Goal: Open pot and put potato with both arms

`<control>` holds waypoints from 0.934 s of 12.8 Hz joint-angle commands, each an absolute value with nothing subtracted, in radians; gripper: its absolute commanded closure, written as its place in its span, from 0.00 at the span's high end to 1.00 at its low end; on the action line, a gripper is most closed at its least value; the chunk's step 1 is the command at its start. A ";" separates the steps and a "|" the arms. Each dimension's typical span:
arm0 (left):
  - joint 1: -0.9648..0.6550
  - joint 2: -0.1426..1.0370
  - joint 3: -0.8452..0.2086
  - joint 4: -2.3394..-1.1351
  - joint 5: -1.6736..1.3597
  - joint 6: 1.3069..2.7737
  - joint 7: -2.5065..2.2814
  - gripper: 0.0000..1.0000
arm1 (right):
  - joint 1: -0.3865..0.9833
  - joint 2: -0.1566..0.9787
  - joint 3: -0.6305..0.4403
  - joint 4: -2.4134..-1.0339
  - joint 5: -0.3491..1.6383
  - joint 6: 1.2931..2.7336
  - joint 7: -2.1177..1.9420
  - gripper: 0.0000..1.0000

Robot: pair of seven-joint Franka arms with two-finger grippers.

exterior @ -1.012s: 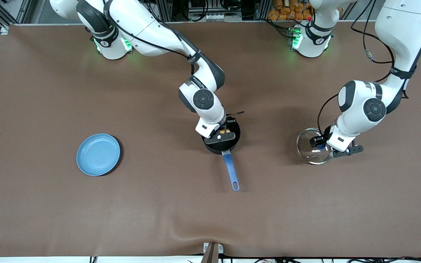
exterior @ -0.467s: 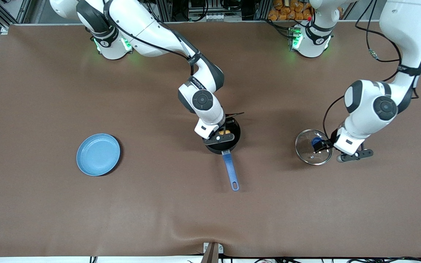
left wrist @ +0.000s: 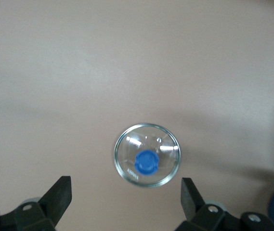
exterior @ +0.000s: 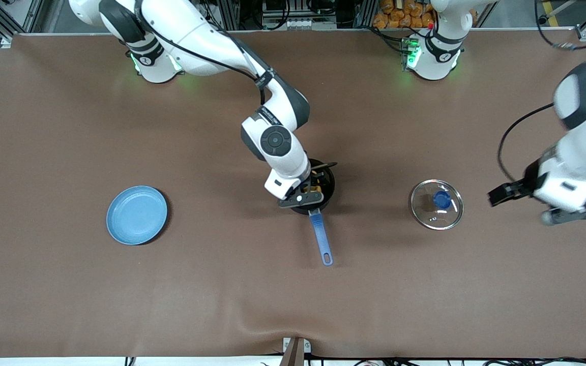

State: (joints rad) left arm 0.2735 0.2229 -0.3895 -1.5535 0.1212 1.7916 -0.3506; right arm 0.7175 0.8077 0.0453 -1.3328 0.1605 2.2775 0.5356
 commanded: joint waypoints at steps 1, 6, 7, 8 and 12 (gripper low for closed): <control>0.279 0.229 -0.425 -1.425 0.097 1.639 -0.333 1.00 | 0.672 0.717 0.052 -1.348 0.130 2.183 0.479 1.00; 0.275 0.091 -0.449 -1.425 0.049 1.557 -0.336 1.00 | 0.459 0.545 0.040 -1.342 0.121 1.824 0.438 1.00; 0.273 0.081 -0.452 -1.425 0.049 1.548 -0.336 1.00 | 0.424 0.507 0.035 -1.350 0.111 1.789 0.384 1.00; 0.278 0.078 -0.453 -1.424 0.045 1.542 -0.333 1.00 | 0.396 0.483 0.017 -1.348 0.091 1.740 0.376 1.00; 0.264 0.057 -0.450 -1.424 0.020 1.537 -0.334 1.00 | 0.273 0.382 0.003 -1.350 0.012 1.623 0.191 1.00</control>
